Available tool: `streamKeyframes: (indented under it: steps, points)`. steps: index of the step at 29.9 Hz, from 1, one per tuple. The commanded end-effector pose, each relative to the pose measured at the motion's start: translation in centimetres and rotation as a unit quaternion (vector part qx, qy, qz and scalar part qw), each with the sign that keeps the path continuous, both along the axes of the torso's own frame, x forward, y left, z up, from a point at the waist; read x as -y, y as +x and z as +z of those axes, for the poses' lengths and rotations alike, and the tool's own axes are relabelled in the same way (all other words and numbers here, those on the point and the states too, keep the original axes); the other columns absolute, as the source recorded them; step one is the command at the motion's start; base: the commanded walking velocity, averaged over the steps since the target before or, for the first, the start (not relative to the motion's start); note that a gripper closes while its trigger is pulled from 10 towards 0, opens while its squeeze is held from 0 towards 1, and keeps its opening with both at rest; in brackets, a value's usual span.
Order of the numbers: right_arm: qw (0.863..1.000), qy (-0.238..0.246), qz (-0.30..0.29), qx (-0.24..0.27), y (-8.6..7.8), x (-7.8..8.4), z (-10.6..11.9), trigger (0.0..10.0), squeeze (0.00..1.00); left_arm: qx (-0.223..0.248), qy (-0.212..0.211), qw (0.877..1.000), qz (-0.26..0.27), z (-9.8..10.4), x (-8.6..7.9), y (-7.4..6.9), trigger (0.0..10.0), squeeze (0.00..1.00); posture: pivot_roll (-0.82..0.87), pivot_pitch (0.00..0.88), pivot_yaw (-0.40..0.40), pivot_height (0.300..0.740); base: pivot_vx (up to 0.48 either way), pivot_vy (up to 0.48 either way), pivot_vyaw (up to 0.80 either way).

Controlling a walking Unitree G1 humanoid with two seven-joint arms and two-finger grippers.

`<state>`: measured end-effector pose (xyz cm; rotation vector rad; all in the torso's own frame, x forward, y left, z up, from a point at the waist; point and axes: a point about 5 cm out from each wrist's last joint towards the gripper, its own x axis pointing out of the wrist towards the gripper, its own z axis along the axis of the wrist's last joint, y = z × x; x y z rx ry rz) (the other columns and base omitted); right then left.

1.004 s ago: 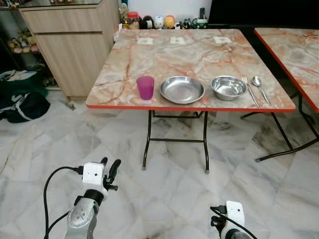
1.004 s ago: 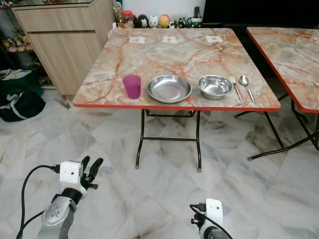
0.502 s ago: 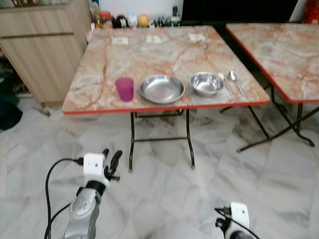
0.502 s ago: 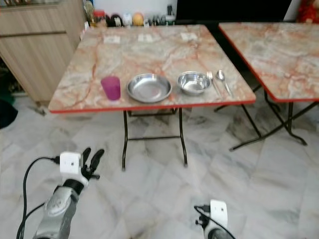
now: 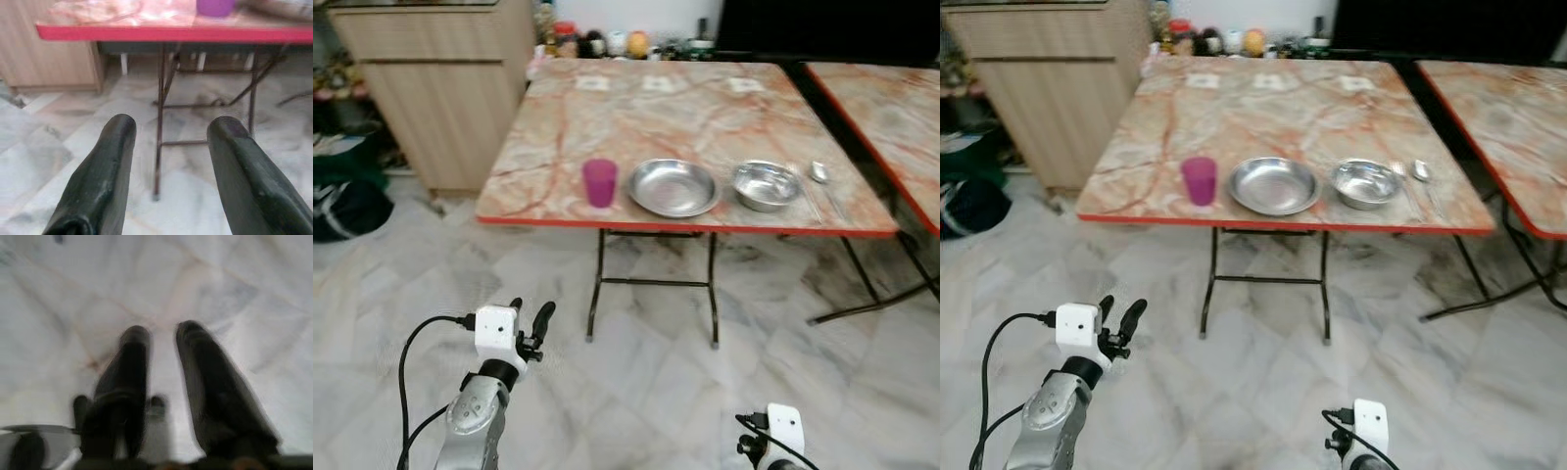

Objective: Setting the table

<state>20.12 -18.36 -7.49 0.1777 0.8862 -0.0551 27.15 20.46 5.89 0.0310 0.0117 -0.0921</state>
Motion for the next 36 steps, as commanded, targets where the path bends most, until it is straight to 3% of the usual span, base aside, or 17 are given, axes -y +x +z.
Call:
streamKeyframes:
  steps: [1,4,5,16,17,18,26,27,36]
  points:
    - [1.0,-0.014,-0.007,-0.018,-1.0,1.2,-0.4,10.0,0.0,0.009,-0.007,1.0,-0.014,0.4,1.1,0.4,10.0,1.0,0.02,0.057,-0.029,0.74,0.379,0.0,0.0]
    - [1.0,-0.015,-0.007,-0.019,-1.1,1.4,-0.4,10.0,0.0,0.01,-0.006,1.0,-0.014,0.5,1.0,0.4,10.0,1.0,0.03,0.059,-0.031,0.74,0.374,0.0,0.0]
    - [1.0,-0.015,-0.007,-0.019,-1.0,1.5,-0.4,10.0,0.0,0.01,0.0,1.0,-0.011,0.6,1.0,0.3,10.0,0.0,0.03,0.059,-0.031,0.74,0.326,0.0,0.0]
    - [1.0,-0.011,0.001,-0.012,-0.4,0.3,-0.2,10.0,0.0,0.022,-0.006,0.999,-0.039,1.1,1.7,0.1,10.0,0.0,0.03,0.062,-0.032,0.74,0.0,0.0,0.0]
    - [1.0,-0.011,0.002,-0.012,-0.3,0.2,-0.2,10.0,0.0,0.022,-0.01,0.999,-0.045,1.1,1.9,0.0,10.0,0.84,0.03,0.063,-0.031,0.74,0.0,0.0,0.0]
    - [1.0,-0.011,0.002,-0.011,-0.3,0.1,-0.2,10.0,0.0,0.023,-0.013,0.998,-0.049,1.1,2.1,0.0,10.0,1.0,0.03,0.063,-0.031,0.74,0.0,0.0,0.0]
    - [1.0,-0.011,0.003,-0.011,-0.2,0.1,-0.1,10.0,0.0,0.026,-0.043,0.994,-0.093,1.9,3.4,0.1,10.0,1.0,0.03,0.065,-0.031,0.74,0.0,0.0,0.0]
    - [1.0,-0.011,0.003,-0.011,-0.2,0.1,-0.2,10.0,0.0,0.026,-0.048,0.994,-0.099,2.1,3.7,0.3,10.0,0.03,0.03,0.064,-0.03,0.74,0.0,0.0,0.0]
    - [1.0,-0.012,0.002,-0.017,-0.4,0.2,-0.2,10.0,0.0,0.025,-0.051,0.994,-0.095,2.3,3.9,0.4,10.0,0.0,0.03,0.062,-0.03,0.74,0.0,0.0,-0.26]
